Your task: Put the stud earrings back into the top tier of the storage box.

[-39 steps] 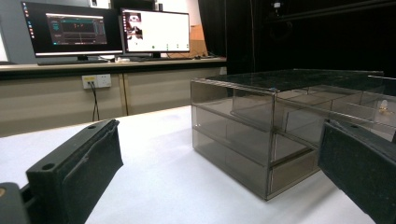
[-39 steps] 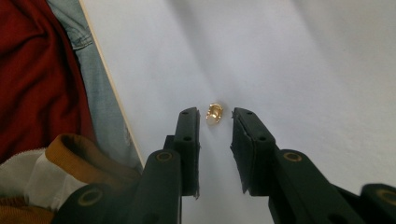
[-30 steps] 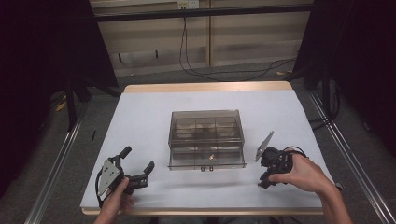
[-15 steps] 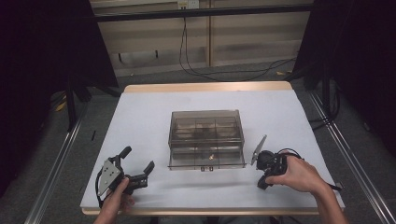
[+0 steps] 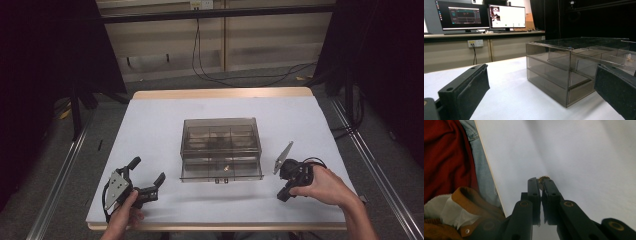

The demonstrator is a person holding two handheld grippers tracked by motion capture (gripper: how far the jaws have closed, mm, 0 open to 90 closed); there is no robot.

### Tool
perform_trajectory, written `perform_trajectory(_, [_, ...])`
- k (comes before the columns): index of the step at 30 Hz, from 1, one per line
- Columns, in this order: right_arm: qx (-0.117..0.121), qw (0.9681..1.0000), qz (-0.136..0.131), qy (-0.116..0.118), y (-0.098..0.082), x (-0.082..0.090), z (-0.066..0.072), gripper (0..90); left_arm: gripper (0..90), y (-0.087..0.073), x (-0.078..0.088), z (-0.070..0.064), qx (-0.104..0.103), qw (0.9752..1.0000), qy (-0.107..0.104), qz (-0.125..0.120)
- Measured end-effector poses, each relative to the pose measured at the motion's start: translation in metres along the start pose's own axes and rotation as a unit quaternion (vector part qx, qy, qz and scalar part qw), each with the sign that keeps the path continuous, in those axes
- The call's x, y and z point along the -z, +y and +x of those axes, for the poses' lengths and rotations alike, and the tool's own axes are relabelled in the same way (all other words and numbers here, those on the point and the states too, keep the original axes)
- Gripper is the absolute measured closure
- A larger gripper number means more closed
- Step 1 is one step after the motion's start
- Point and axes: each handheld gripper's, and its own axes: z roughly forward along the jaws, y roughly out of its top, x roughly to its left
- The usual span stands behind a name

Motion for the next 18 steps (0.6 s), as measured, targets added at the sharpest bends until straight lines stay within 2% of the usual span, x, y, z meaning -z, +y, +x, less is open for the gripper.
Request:
perform_trajectory(4, [0.0,0.9997,-0.023,-0.006,-0.003,0.008,-0.001,85.7,0.0,0.0,0.0,0.0,0.0,1.0,0.0,0.0])
perform_trajectory(11, [-0.003,0.9988,-0.048,-0.005,-0.007,0.019,0.0,85.7,0.0,0.0,0.0,0.0,0.0,1.0,0.0,0.0])
perform_trajectory(16, [-0.001,0.9967,-0.08,-0.007,-0.007,0.031,0.003,85.5,0.0,0.0,0.0,0.0,0.0,1.0,0.0,0.0])
perform_trajectory(18, [-0.003,0.9953,-0.096,-0.015,-0.007,0.035,0.003,85.4,0.0,0.0,0.0,0.0,0.0,1.0,0.0,0.0])
